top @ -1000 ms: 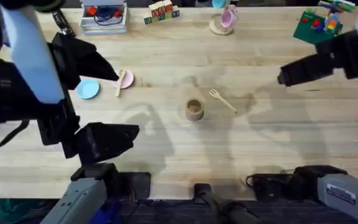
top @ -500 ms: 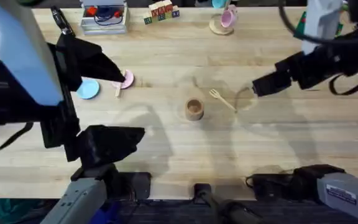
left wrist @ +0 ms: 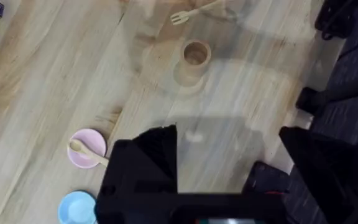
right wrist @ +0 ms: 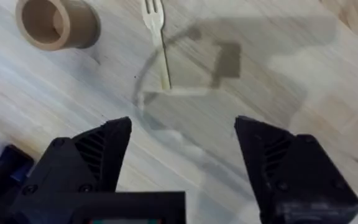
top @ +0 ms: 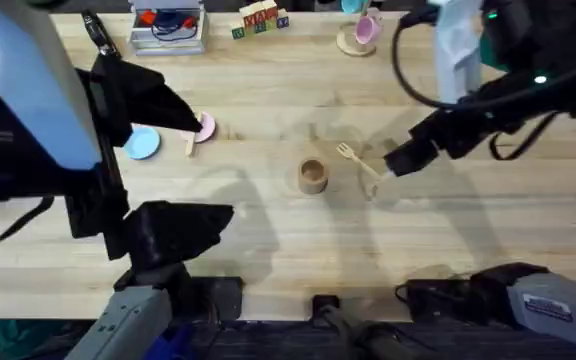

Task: Pick up a utensil and set it on the pink plate, then put the other utensil in the container.

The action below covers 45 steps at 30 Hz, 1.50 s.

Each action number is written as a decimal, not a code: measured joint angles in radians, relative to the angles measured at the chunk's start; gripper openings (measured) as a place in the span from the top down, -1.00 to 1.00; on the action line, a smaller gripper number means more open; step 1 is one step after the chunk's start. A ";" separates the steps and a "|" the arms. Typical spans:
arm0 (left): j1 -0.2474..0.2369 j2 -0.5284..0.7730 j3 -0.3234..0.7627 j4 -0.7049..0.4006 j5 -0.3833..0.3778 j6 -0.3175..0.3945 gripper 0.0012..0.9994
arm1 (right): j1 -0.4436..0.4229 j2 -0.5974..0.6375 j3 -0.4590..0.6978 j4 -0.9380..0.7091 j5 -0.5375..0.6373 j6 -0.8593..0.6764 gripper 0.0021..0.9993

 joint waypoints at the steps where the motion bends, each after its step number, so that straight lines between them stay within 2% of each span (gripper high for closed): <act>1: 0.000 0.000 0.000 0.000 0.000 0.000 -0.99 | 0.014 0.011 0.000 0.007 0.007 -0.002 -0.99; 7: 0.000 0.000 0.000 0.000 0.000 0.000 -0.99 | 0.093 0.076 0.000 0.061 0.047 -0.006 -0.99; 14: 0.000 0.000 0.000 0.000 0.000 0.000 -0.99 | 0.130 0.148 0.000 0.138 0.059 -0.007 -0.99; 20: 0.000 0.000 0.000 0.000 0.000 0.000 -0.99 | 0.145 0.210 0.000 0.159 0.062 -0.007 -0.99; 34: 0.000 0.000 0.000 0.000 -0.001 0.000 -0.99 | 0.153 0.257 0.000 0.215 0.042 -0.007 -0.99; 45: 0.000 0.000 0.000 0.000 -0.001 0.000 -0.99 | 0.153 0.338 0.000 0.261 0.042 -0.007 -0.99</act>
